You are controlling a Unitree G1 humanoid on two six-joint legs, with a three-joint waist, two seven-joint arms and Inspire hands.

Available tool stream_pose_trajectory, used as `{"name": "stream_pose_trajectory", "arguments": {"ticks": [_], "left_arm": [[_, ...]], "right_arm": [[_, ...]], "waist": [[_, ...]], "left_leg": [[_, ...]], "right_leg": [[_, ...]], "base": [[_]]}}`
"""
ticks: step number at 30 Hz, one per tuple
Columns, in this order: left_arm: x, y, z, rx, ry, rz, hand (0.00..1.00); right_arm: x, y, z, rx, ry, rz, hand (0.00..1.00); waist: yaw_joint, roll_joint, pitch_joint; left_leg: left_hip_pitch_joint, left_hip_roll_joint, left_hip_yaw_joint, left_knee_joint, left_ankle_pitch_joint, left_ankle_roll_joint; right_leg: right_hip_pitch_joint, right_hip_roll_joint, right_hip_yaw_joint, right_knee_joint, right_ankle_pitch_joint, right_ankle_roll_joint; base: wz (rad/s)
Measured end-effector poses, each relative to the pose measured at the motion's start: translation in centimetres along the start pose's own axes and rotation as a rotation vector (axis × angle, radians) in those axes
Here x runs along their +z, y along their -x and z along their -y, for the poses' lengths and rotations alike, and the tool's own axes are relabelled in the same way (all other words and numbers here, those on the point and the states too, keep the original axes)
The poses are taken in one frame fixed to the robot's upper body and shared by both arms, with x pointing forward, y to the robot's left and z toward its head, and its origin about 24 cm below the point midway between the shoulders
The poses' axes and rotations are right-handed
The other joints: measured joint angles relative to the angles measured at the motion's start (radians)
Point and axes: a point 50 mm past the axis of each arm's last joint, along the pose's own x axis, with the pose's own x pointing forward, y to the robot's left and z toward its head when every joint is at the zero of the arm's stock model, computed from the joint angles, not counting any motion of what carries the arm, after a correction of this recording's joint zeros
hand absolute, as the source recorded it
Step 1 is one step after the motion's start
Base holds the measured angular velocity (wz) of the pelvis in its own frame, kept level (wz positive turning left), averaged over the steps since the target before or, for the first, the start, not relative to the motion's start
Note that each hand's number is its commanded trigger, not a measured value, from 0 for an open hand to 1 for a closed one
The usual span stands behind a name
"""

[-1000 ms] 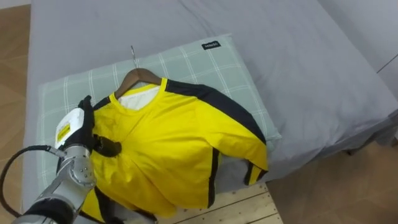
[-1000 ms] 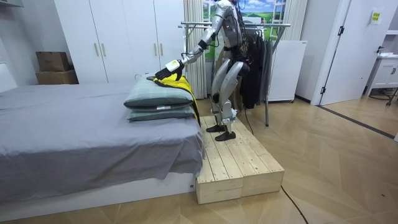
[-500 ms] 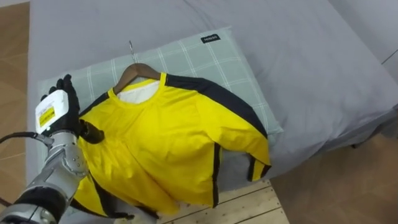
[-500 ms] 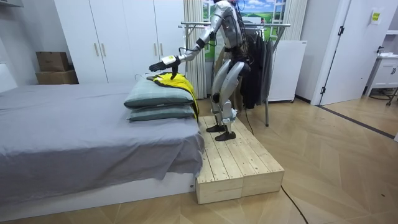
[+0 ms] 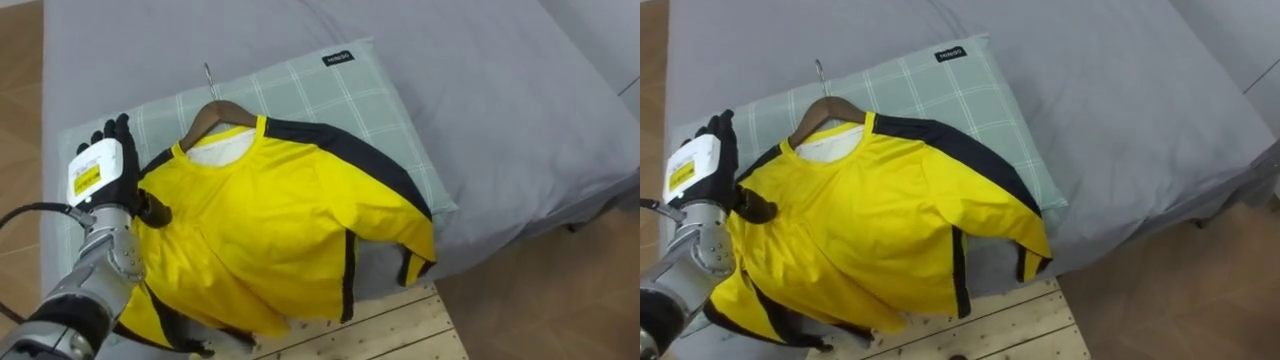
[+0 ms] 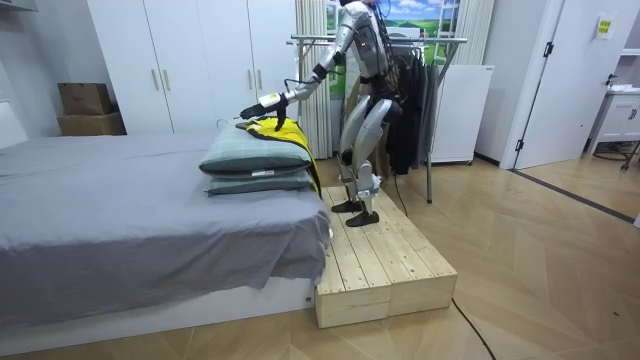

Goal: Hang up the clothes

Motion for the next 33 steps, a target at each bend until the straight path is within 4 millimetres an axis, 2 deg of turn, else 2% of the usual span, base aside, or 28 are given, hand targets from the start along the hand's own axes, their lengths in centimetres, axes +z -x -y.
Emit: {"name": "stream_pose_trajectory", "arguments": {"ticks": [8, 15, 29, 33], "left_arm": [[1.5, -0.7, -0.7, -0.004, 0.009, 0.036, 0.00], [2.6, -1.2, -1.2, -0.013, -0.017, 0.080, 0.00], [2.4, -1.3, -1.2, -0.071, 0.009, 0.061, 0.00], [2.4, -1.4, -1.3, -0.077, 0.037, 0.048, 0.00]], "right_arm": [[0.2, 0.0, 0.2, -0.010, 0.002, 0.003, 0.00], [0.3, 0.0, 0.3, -0.029, 0.003, 0.002, 0.00], [0.7, 0.0, 0.2, -0.037, 0.040, 0.018, 0.00], [1.1, 0.0, 0.0, -0.031, 0.038, 0.033, 0.00]], "waist": [[-0.014, -0.001, 0.0030], [-0.018, 0.005, 0.0118], [-0.019, -0.004, 0.0199], [-0.021, -0.015, 0.0172]], "left_leg": [[-0.025, 0.001, 0.001, 0.007, -0.004, 0.000], [-0.052, 0.008, 0.004, 0.023, -0.014, 0.004], [-0.060, 0.014, 0.022, 0.043, -0.028, 0.015], [-0.074, 0.015, 0.020, 0.063, -0.035, 0.016]], "right_leg": [[-0.025, 0.000, 0.000, 0.005, -0.001, 0.000], [-0.048, 0.005, -0.001, 0.007, -0.001, 0.001], [-0.059, 0.001, 0.001, 0.031, -0.013, 0.003], [-0.072, 0.000, 0.001, 0.049, -0.020, 0.003]], "base": [[-0.01], [-0.02], [-0.02], [0.00]]}}
